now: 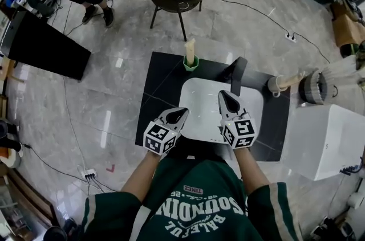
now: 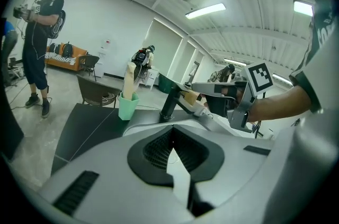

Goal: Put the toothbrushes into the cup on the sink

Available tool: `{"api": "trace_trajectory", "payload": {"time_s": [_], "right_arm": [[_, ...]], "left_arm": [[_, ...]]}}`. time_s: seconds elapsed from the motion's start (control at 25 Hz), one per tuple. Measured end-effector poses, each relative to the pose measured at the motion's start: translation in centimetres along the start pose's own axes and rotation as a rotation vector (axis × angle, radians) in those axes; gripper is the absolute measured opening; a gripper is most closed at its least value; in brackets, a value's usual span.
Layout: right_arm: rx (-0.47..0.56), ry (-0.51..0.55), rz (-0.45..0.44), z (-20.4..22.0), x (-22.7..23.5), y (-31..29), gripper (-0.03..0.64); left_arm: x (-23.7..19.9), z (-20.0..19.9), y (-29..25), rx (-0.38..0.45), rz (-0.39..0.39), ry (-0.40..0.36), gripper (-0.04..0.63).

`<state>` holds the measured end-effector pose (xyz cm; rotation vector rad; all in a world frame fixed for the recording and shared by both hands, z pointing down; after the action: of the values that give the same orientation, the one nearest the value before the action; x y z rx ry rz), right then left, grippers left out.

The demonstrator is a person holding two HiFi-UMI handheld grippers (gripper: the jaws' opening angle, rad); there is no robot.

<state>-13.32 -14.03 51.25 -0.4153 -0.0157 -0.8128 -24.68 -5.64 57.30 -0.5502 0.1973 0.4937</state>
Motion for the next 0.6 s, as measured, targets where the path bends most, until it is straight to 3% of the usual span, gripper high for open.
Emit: {"api": "trace_trajectory", "payload": {"time_s": [0.6], "right_arm": [[0.079, -0.079, 0.067, 0.3, 3.5, 9.7, 0.043]], "left_arm": [[7.5, -2.2, -3.0, -0.003, 0.047, -0.086, 0.009]]}}
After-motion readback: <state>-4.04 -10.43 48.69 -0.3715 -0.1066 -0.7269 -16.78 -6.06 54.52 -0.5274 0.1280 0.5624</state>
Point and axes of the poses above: the fingertips, and each gripper's own axes: y backward along the fingers, x to its right, z out of its underside, the point moved 1 cm from there along y, backward along the fingers, and after that the axes turned 9 degrees about -z, right-handed, at the moved point
